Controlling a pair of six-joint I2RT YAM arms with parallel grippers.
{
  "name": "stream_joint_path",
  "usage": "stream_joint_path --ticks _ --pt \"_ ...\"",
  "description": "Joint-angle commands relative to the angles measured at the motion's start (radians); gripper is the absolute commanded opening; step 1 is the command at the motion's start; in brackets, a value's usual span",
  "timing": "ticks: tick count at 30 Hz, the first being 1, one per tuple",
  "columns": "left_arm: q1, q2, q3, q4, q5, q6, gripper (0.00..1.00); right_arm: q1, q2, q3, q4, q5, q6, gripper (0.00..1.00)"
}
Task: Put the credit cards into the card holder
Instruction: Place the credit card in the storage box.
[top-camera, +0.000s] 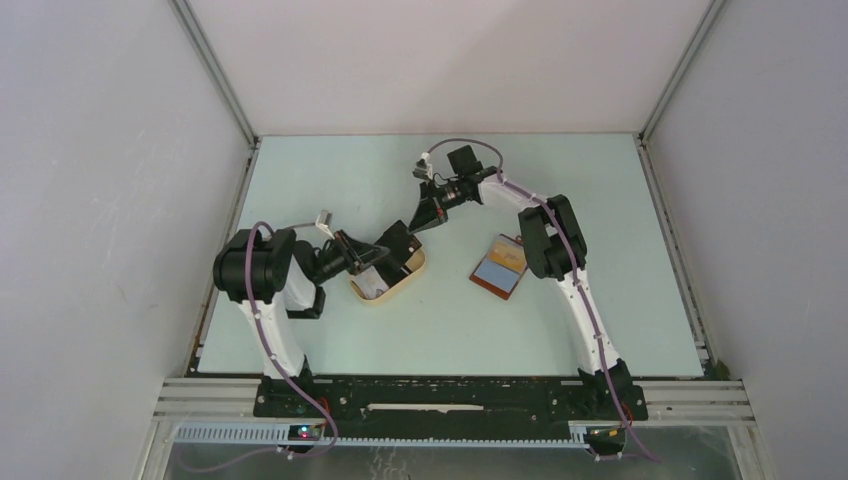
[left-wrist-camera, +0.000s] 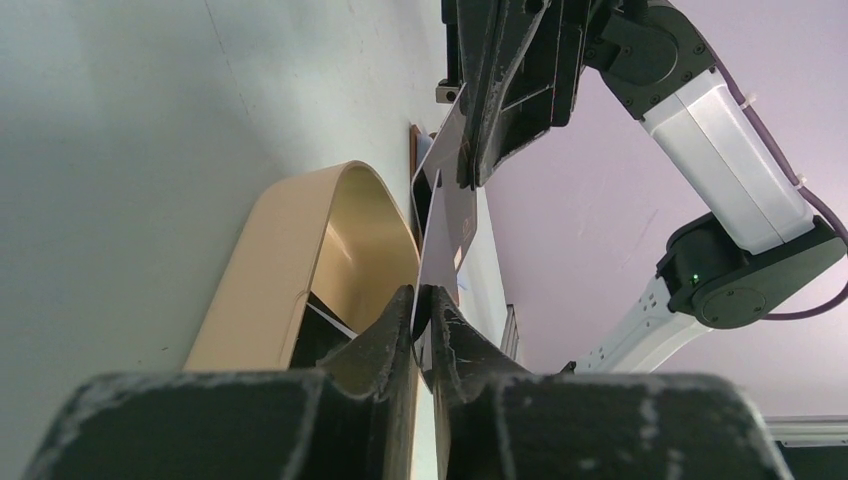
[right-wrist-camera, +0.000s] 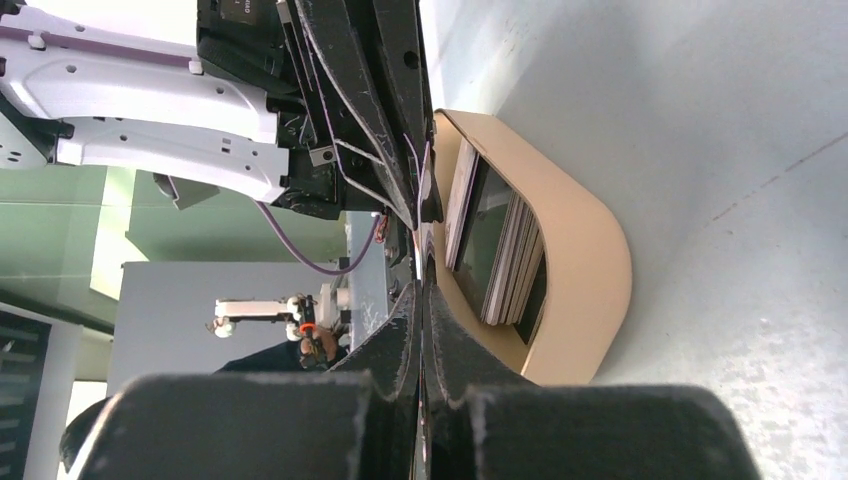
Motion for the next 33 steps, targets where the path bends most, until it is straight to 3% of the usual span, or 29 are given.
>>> stream_joint_path --ticks 1,13,33 --pt "0.012 -0.022 -0.018 0.019 0.020 0.011 0.14 -0.005 -0.002 0.033 -0.004 -0.041 -0.018 0.02" --pt "0.015 -0.026 -0.034 0.019 0.020 0.021 0.07 -0.051 -0.038 0.046 -0.071 0.012 -0.093 0.00" --pt "-0.019 -0.017 -0.017 0.000 -0.049 0.005 0.10 -0.098 -0.168 0.005 -0.145 0.009 -0.187 0.00"
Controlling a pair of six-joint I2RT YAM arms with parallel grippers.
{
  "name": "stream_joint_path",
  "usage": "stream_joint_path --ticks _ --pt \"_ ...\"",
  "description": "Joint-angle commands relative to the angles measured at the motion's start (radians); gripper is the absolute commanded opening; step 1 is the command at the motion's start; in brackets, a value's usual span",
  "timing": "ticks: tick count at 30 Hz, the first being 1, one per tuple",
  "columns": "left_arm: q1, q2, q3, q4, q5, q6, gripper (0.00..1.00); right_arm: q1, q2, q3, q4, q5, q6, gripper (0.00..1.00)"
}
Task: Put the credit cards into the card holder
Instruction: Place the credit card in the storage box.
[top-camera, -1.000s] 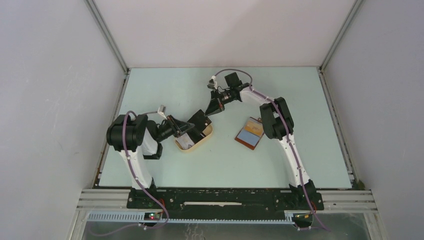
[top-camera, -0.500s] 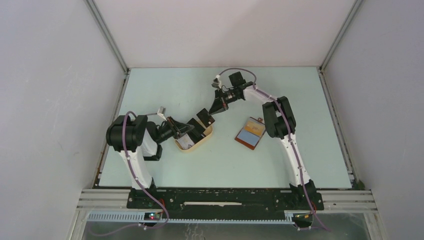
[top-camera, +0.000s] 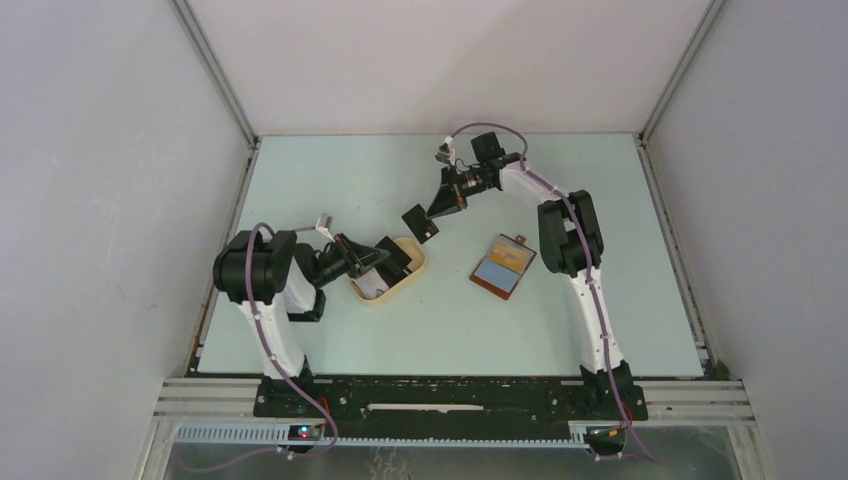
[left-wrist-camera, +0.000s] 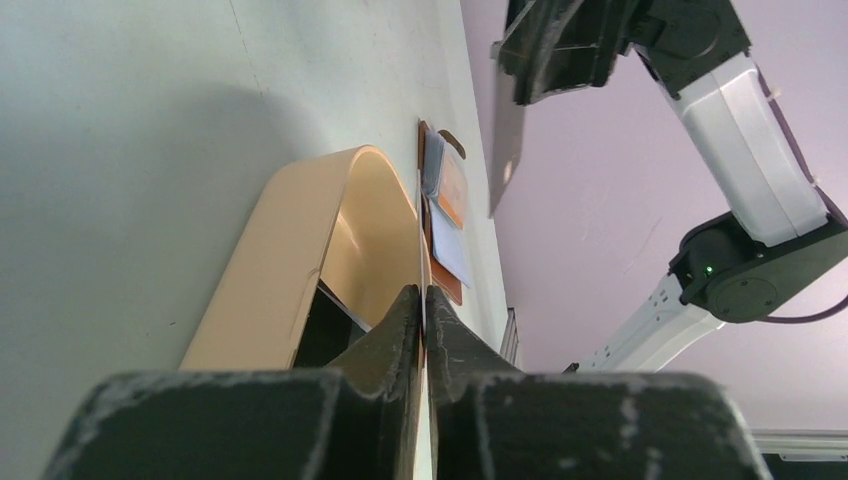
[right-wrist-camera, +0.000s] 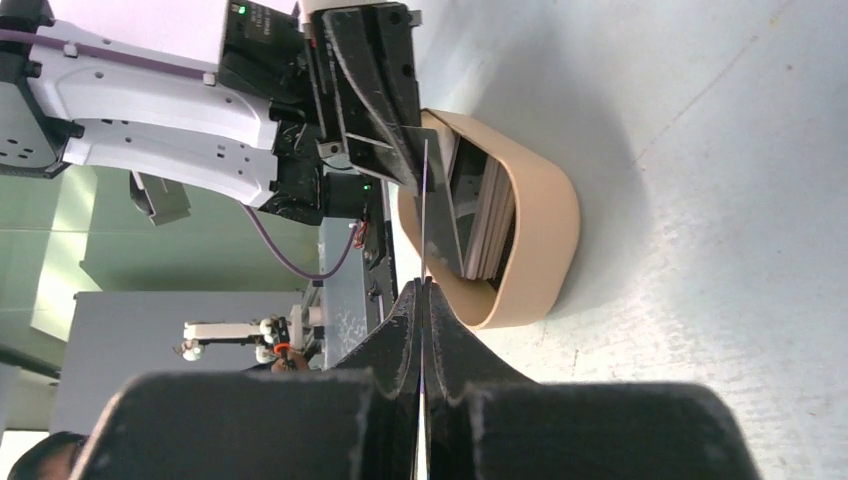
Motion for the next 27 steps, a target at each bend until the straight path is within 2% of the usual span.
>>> stream_joint_path --ticks 1,9,15,21,27 --pt "-0.018 -0.009 0.012 0.000 -0.037 0.009 0.11 -0.001 -0.128 -0.008 -0.019 -0.021 -0.051 0.00" --pt "-0.048 -0.095 0.026 -0.231 -0.104 0.136 0.26 -0.004 -0.179 -0.027 -0.074 -0.015 -0.115 0.00" --pt "-0.053 -0.202 0.013 -0.413 -0.165 0.231 0.42 -0.003 -0.247 -0.023 -0.195 0.054 -0.253 0.00" --pt "-0.054 -0.426 0.007 -0.719 -0.298 0.382 0.48 -0.001 -0.357 -0.046 -0.345 0.153 -0.429 0.00" --pt "-0.069 -0.727 0.021 -1.055 -0.460 0.535 0.51 -0.005 -0.542 -0.202 -0.419 0.306 -0.618 0.00"
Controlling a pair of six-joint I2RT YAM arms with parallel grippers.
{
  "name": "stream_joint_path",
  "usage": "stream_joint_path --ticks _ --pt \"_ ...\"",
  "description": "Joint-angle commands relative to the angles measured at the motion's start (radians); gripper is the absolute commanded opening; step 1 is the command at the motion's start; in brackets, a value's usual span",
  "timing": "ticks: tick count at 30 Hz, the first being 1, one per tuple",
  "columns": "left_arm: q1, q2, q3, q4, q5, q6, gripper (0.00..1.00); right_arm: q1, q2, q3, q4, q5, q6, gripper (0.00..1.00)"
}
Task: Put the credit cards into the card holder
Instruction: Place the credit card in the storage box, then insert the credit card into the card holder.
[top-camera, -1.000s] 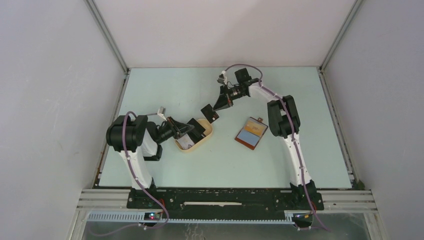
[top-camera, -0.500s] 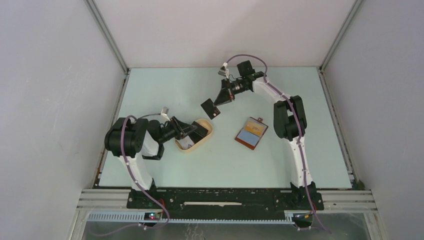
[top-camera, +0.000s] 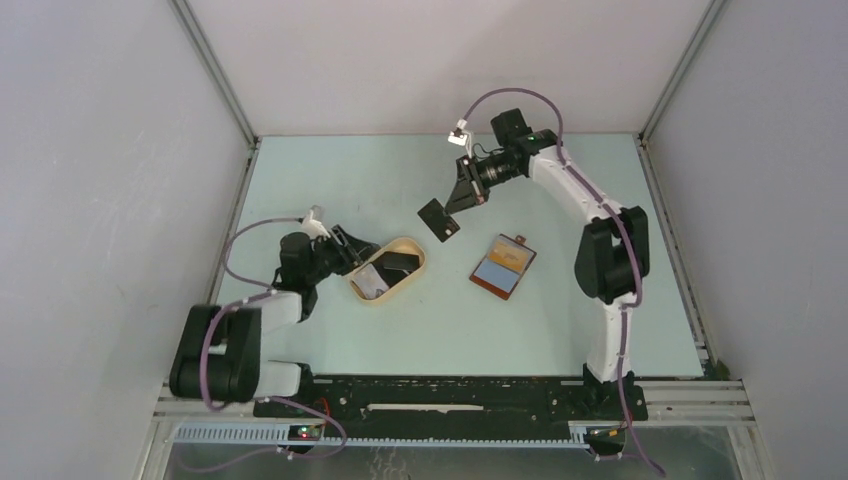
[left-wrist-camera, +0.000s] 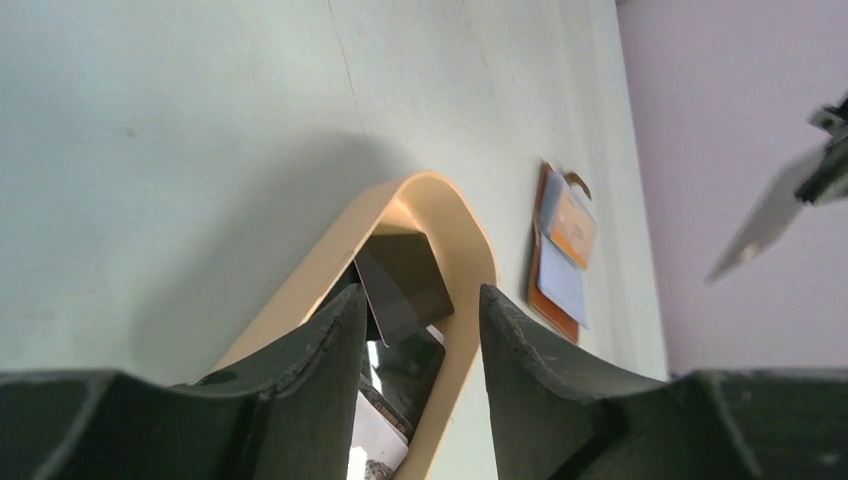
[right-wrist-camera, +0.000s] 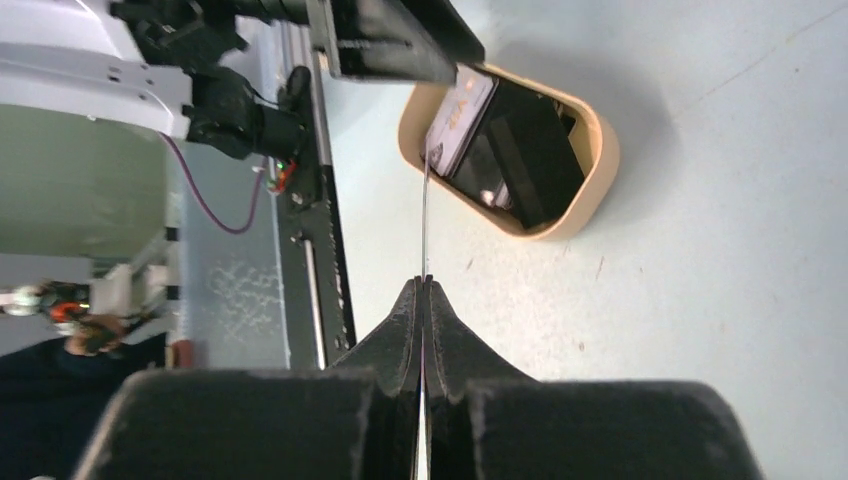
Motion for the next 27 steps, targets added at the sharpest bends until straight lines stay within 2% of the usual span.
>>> stream_joint_path --ticks 1,4,7,12,15,20,27 --pt "-0.025 -0.218 0.017 -0.287 -0.162 0.174 0.51 -0.009 -0.187 -0.117 -0.097 0.145 -0.209 0.00" --pt "-0.093 -0.360 0.013 -0.322 -0.177 0.217 0.51 -0.028 -0.303 -0.239 -0.093 0.221 -0.282 0.00" --pt "-0.227 -0.462 0.020 -0.345 -0.248 0.255 0.53 -0.065 -0.386 -0.341 -0.080 0.259 -0.323 0.00" --pt "-0.459 -0.505 0.020 -0.262 -0.373 0.238 0.57 -0.107 -0.443 -0.464 -0.047 0.340 -0.357 0.00" --pt "-0.567 -0.433 0.015 -0.152 -0.430 0.159 0.58 -0.126 -0.415 -0.488 -0.027 0.395 -0.341 0.00" --pt "-0.754 -0.194 0.102 -0.038 -0.519 0.104 0.57 -0.200 -0.347 -0.466 -0.056 0.360 -0.316 0.00" --pt "-0.861 0.131 0.329 -0.042 -0.595 0.030 0.56 -0.254 -0.324 -0.466 -0.059 0.329 -0.307 0.00"
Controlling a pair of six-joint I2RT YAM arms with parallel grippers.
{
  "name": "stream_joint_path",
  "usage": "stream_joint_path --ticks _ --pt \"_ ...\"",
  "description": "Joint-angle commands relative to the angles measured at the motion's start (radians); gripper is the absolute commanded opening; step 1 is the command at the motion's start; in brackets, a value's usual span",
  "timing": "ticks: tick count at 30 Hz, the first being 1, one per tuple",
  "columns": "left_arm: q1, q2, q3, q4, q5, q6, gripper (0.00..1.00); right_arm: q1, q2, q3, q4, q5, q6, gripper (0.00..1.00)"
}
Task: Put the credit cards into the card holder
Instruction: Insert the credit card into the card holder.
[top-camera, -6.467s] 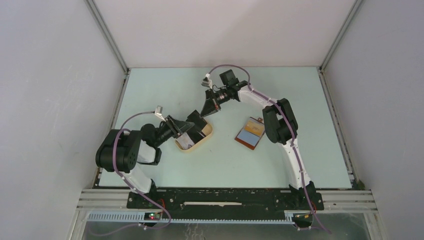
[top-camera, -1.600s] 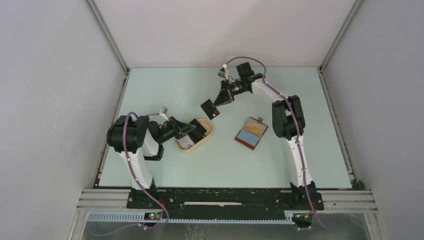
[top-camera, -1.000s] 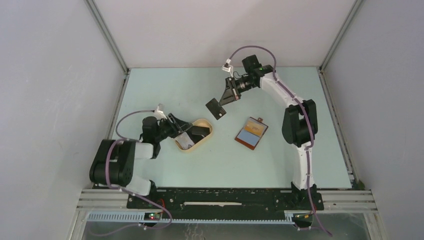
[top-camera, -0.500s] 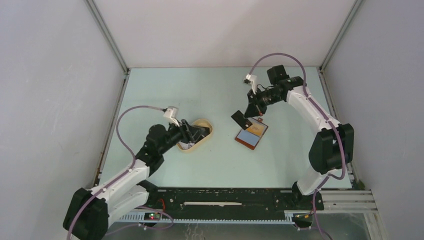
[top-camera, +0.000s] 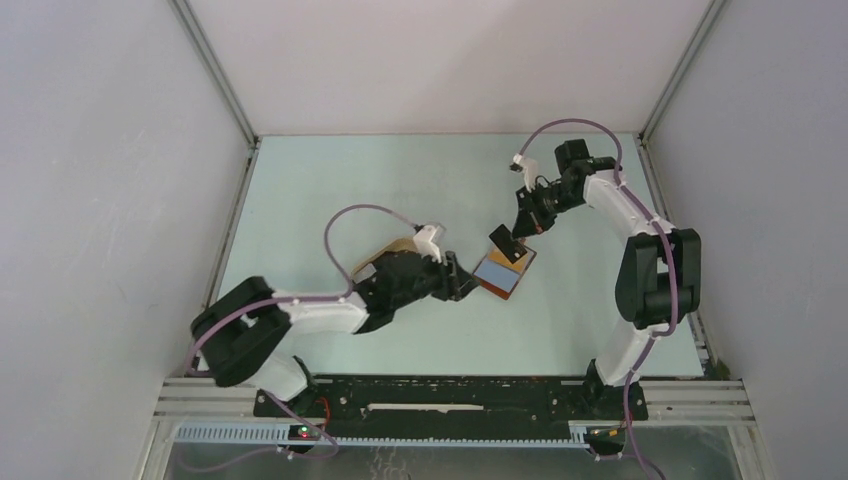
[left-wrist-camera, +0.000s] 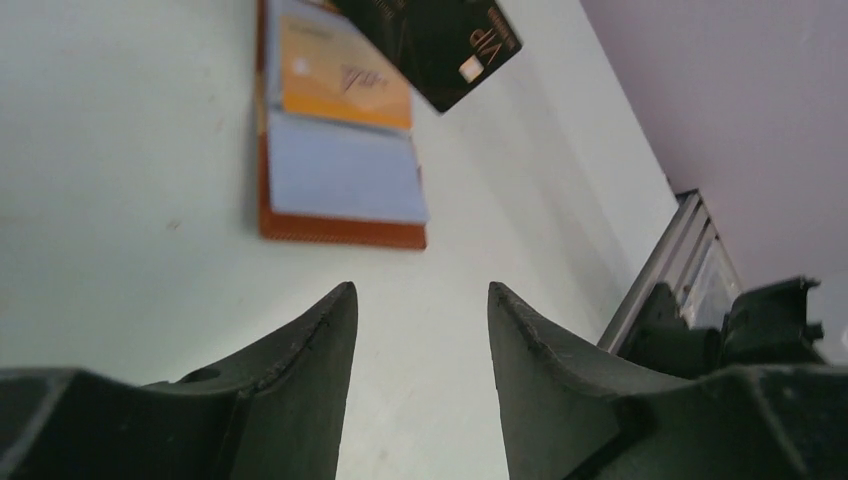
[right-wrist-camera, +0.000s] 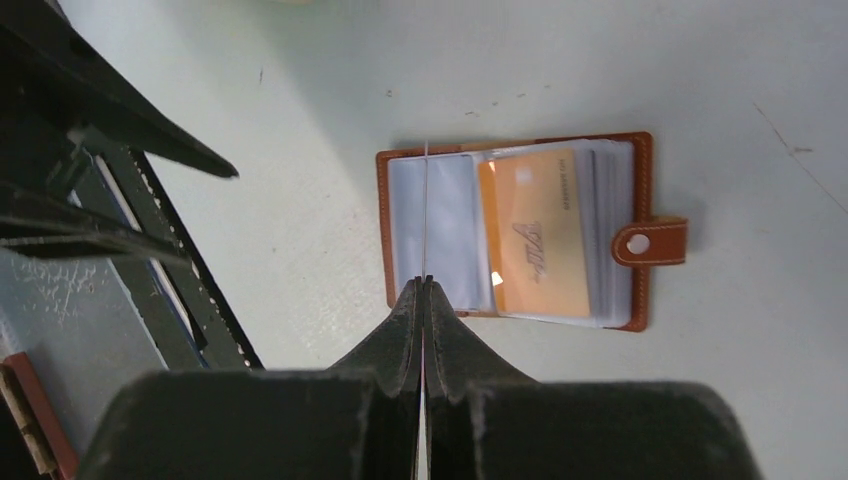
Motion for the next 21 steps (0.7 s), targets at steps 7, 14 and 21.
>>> stream_joint_path --ticks 7,14,21 --pt "-0.066 0.312 0.235 0.040 -0.123 -0.357 0.52 -0.042 0.010 0.022 -0.005 -0.052 0.008 0.00" --pt "-0.114 0.290 0.091 0.095 -0.283 -0.500 0.55 -0.042 0.008 0.023 -0.007 -0.071 0.012 0.00" --pt "-0.111 0.388 0.088 0.181 -0.288 -0.607 0.58 -0.041 0.012 0.022 -0.010 -0.080 0.014 0.00"
